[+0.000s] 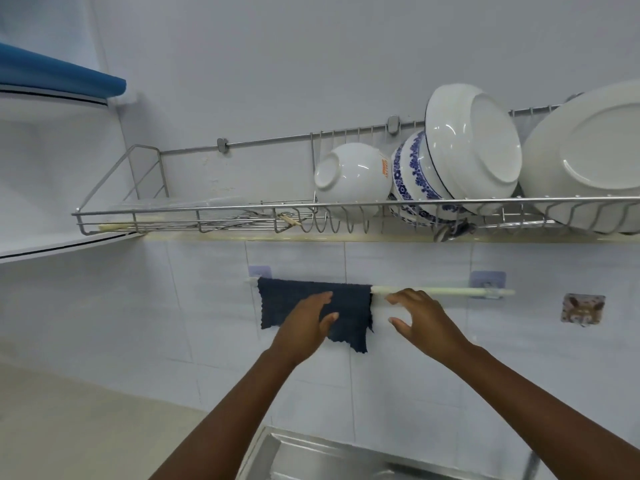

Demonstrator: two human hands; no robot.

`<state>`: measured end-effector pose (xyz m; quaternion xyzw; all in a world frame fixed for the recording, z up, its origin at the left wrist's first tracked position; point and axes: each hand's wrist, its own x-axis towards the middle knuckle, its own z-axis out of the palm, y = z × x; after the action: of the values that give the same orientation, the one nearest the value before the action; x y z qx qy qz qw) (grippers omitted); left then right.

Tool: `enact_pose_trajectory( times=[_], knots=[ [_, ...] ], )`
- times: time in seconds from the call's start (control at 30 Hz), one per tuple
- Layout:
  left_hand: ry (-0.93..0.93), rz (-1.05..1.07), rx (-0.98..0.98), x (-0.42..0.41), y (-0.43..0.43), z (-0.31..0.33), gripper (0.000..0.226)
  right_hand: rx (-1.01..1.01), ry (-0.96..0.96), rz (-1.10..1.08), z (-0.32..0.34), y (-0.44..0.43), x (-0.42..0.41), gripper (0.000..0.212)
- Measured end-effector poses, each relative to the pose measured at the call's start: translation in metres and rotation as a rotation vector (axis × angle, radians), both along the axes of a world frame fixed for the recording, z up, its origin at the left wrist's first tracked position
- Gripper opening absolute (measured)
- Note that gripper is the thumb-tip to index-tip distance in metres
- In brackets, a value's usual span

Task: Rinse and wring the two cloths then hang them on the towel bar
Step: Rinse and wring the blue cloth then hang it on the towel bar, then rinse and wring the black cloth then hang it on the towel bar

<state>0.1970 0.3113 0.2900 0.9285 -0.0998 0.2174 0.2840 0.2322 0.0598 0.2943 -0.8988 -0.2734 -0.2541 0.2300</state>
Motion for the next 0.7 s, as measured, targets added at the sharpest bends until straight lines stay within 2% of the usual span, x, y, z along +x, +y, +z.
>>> enact_pose_trajectory(
  times=[0.3,0.7],
  knots=[
    [0.021,-0.195,-0.036,-0.063,-0.115,-0.042,0.045,0.111,0.124,-0.025,-0.062,-0.089,-0.085,0.044],
    [0.263,-0.370,-0.062,-0.149,-0.247,-0.163,0.039,0.173,0.375,-0.141,-0.170,-0.191,-0.195,0.049]
  ],
)
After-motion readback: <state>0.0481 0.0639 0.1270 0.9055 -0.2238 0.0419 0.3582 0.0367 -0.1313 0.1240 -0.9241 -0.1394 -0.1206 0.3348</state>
